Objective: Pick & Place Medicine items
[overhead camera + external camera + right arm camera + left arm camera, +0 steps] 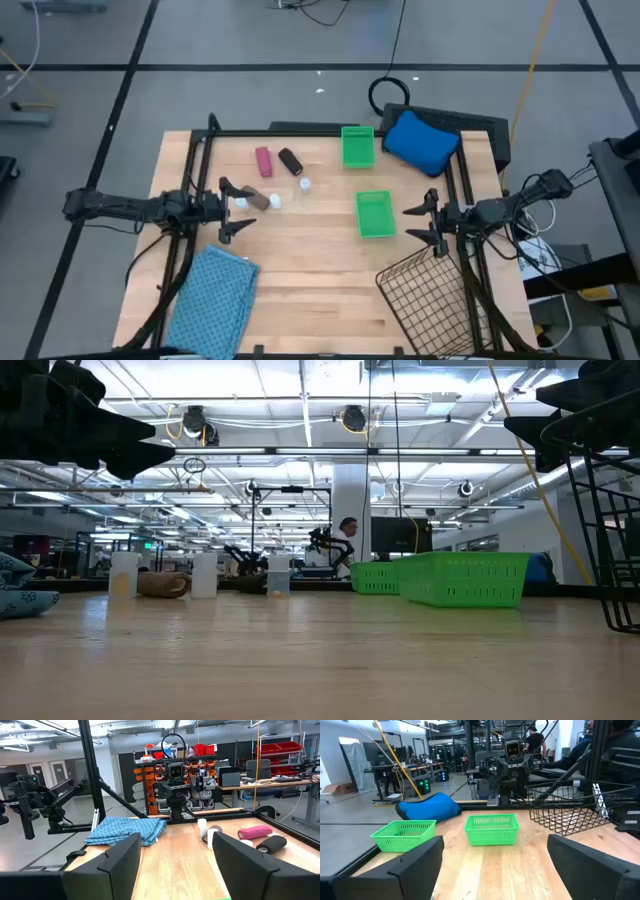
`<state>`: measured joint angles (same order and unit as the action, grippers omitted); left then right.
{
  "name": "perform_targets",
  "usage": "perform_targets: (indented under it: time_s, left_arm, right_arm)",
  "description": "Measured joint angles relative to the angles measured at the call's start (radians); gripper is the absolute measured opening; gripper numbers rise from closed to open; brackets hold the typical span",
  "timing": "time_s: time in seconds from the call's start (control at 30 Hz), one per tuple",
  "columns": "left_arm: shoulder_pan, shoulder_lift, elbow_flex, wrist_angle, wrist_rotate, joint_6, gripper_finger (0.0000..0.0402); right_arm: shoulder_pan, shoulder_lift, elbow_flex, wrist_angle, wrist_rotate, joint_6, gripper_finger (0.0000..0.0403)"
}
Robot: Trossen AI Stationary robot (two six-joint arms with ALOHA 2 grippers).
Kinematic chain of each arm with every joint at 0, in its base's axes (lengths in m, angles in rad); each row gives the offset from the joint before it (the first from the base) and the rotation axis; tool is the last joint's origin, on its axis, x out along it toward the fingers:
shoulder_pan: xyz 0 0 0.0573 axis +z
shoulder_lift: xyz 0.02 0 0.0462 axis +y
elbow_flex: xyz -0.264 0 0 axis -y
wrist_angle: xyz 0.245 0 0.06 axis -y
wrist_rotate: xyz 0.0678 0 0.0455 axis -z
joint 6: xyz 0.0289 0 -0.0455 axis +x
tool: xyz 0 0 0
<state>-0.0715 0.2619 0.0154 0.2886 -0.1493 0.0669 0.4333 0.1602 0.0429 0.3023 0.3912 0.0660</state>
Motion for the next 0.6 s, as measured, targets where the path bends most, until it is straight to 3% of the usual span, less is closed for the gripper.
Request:
perform_targets:
  time_s: [0.6]
  left_arm:
    - [0.0, 0.0, 0.0, 0.0, 0.0, 0.0, 0.0365]
  right_arm:
    - [0.0, 0.0, 0.0, 0.0, 0.0, 0.0, 0.0238]
